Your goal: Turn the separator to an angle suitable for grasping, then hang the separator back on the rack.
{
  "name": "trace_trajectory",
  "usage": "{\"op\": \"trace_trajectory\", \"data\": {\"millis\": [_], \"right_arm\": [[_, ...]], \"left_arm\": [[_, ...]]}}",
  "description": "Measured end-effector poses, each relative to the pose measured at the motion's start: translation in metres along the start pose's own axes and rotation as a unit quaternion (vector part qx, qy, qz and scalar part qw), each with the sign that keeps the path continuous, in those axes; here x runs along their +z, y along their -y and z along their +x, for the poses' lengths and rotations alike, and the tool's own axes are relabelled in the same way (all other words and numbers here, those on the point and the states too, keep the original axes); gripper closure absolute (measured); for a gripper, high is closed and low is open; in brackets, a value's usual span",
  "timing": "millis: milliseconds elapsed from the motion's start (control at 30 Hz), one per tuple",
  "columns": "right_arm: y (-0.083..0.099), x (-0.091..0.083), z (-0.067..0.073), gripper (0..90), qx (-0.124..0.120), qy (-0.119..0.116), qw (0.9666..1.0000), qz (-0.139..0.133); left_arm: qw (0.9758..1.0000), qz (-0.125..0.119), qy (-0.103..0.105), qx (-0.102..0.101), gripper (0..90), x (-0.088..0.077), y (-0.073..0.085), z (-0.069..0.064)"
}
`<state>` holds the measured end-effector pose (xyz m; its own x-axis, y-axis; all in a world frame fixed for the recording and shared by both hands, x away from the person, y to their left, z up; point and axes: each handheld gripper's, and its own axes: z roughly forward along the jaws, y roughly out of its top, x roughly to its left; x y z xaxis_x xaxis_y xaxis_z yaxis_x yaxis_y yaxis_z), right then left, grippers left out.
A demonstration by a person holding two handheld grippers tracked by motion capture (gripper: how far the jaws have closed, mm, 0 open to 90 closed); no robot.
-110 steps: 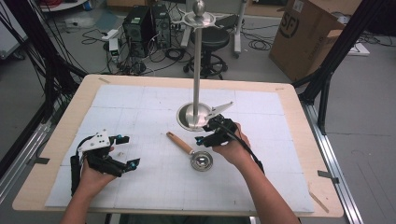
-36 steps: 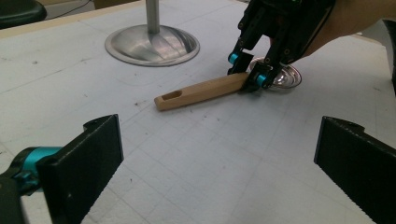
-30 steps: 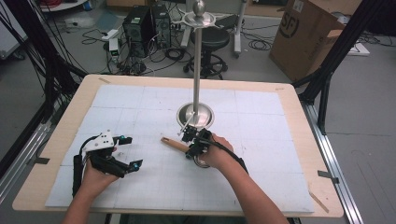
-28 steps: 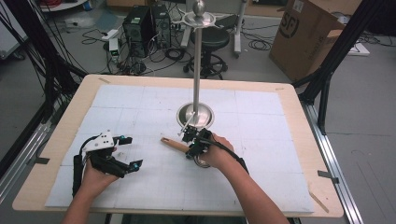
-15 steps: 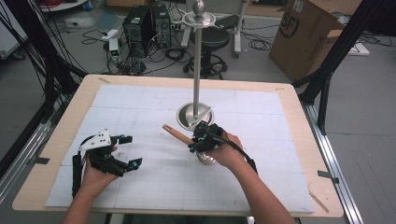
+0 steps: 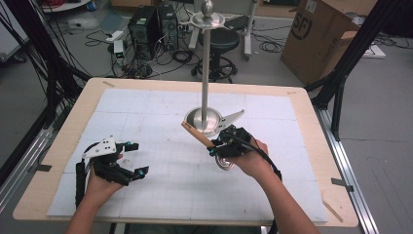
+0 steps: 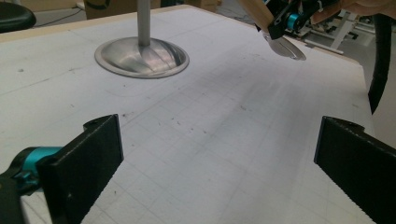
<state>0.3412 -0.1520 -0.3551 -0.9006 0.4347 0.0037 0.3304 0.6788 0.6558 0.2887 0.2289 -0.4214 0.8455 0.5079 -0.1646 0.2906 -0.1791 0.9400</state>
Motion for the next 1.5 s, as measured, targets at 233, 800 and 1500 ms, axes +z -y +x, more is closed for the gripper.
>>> {"op": "trace_trajectory", "data": {"millis": [233, 800, 1500], "right_arm": [[0.003, -0.003, -0.002, 69.0, -0.002, 0.006, 1.0000, -0.004], [0.007, -0.006, -0.003, 69.0, -0.001, 0.011, 0.9998, -0.019], [-0.003, -0.032, -0.009, 69.0, 0.015, 0.036, 0.9911, -0.127]], "left_arm": [[1.0000, 0.001, -0.002, -0.001, 1.8, 0.000, 0.000, 0.002], [1.0000, -0.007, -0.003, 0.004, 1.8, 0.002, -0.003, 0.002], [0.9999, -0.005, 0.000, 0.009, 1.8, 0.003, -0.004, -0.001]]}}
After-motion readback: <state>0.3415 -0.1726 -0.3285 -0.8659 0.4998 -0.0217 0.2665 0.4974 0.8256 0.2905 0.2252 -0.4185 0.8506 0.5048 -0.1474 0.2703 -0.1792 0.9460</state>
